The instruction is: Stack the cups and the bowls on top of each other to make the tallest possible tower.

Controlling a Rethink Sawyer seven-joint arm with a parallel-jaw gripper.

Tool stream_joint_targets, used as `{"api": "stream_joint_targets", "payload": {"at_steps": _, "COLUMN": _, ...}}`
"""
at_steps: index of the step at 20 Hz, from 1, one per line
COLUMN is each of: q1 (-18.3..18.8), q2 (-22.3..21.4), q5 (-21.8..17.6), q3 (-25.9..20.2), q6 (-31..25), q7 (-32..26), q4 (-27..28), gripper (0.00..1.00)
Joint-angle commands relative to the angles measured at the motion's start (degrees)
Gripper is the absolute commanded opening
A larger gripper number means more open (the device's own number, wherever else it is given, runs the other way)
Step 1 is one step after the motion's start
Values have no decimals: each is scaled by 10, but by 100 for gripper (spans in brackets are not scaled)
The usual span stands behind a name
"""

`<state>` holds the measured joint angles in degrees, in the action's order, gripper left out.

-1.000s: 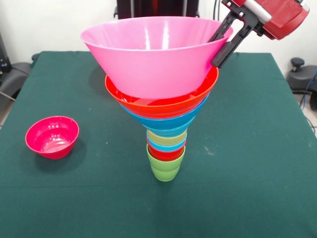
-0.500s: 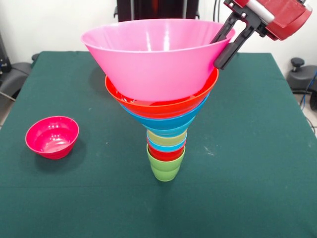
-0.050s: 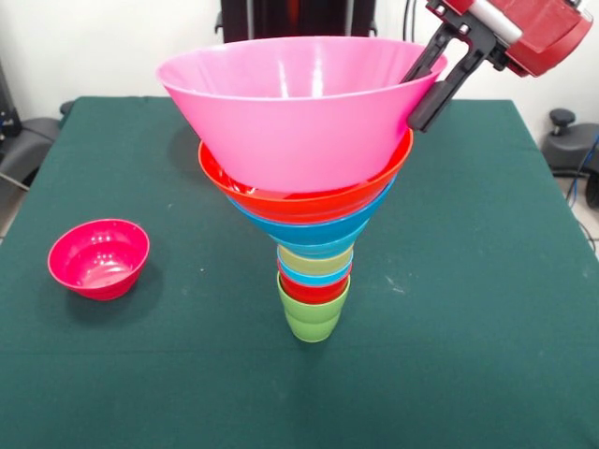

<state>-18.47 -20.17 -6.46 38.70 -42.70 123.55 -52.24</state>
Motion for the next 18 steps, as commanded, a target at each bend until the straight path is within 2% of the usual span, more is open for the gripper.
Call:
{"api": "stream_joint_targets", "payload": {"at_steps": 1, "q1": -11, "q2": 17, "q5": -1, "q3": -35, "q6": 1, "q7": 96, "q4": -50, "gripper": 0}}
{"api": "stream_joint_targets", "payload": {"at_steps": 18, "q1": -9, "q2": 16, "q5": 3, "q3": -37, "q6": -6, "q7": 94, "q4": -51, "gripper": 0}}
